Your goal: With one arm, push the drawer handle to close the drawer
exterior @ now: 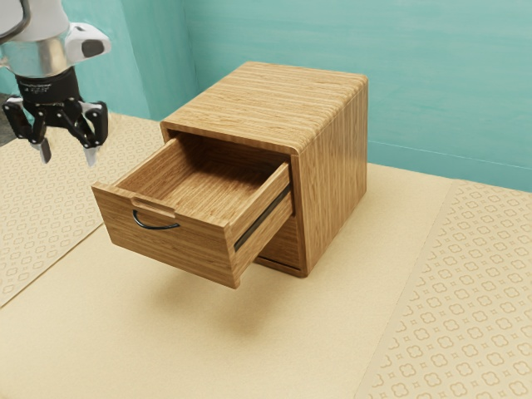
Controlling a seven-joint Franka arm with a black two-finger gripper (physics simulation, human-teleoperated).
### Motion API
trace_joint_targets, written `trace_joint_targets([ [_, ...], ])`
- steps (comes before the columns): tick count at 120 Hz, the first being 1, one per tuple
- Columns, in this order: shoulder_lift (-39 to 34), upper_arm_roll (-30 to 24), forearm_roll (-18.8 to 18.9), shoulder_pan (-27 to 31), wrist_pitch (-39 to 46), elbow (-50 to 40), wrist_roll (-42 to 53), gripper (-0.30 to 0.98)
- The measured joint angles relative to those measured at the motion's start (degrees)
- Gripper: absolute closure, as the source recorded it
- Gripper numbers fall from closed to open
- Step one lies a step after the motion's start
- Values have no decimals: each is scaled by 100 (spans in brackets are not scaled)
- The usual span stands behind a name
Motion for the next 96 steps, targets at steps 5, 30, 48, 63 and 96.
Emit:
trace_joint_targets([
  [5,-531,-64,3,3,181,-641,-37,44],
  [30,-1042,-287,-56,-35,1135,-1817,-175,69],
  [48,-919,-282,-67,-69,2044,-2407,-130,74],
  [63,-933,-288,-70,-104,2517,-2556,-93,77],
  [96,-627,-290,-119,-109,3217,-2710,118,78],
])
